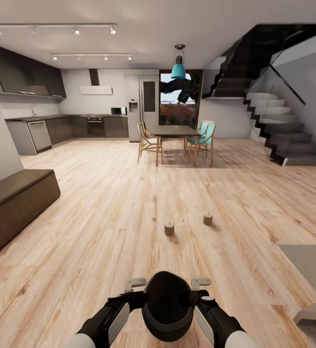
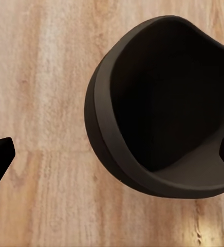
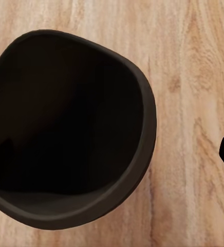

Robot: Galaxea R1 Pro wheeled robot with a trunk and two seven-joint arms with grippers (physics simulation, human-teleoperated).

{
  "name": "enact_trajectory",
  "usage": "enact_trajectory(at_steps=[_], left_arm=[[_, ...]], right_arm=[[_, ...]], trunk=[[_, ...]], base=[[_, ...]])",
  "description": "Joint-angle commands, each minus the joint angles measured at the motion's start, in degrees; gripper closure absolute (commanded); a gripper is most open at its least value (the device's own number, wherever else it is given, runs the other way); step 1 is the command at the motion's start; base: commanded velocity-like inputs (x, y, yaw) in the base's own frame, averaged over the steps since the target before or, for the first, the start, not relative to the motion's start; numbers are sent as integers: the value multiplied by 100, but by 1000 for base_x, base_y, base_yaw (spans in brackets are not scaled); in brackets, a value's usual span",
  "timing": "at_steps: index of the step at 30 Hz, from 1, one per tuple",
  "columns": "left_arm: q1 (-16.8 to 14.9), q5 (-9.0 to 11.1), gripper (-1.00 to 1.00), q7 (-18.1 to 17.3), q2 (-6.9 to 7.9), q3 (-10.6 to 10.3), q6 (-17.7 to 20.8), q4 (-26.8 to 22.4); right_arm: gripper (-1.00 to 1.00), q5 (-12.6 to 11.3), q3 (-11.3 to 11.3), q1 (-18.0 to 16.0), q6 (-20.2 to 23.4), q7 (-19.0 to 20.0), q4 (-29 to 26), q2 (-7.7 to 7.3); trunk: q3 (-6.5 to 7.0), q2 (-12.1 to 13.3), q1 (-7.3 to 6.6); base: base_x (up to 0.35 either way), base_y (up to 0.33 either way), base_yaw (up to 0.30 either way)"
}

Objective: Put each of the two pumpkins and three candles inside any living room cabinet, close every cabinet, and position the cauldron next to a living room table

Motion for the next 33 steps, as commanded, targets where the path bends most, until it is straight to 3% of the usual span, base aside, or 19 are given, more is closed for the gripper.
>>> enact_trajectory(at_steps=[1, 10, 18, 25, 33], left_arm=[[-2, 47, -100, 46, 0, -42, 24, -10], [2, 67, -100, 45, 0, -167, -15, -10], [7, 261, -100, 45, 0, -231, -163, -10], [7, 306, -100, 22, 0, -371, -176, -10], [13, 310, -100, -432, 0, -425, -263, -10]], right_arm=[[-100, -38, 48, -1, 36, -44, -12, -3], [-100, -34, 53, -1, 36, -44, -11, 12], [-100, -34, 62, -1, 29, -30, 35, 71], [-100, -34, 62, -1, 28, -28, 41, 77], [-100, -34, 62, -1, 28, -26, 42, 69]], trunk=[[-24, -44, 22], [-186, -405, 219], [-329, -726, 395], [-455, -1007, 549], [-473, -1047, 571]], base=[[0, 0, 0], [0, 0, 0], [0, 0, 0], [0, 0, 0], [0, 0, 0]])
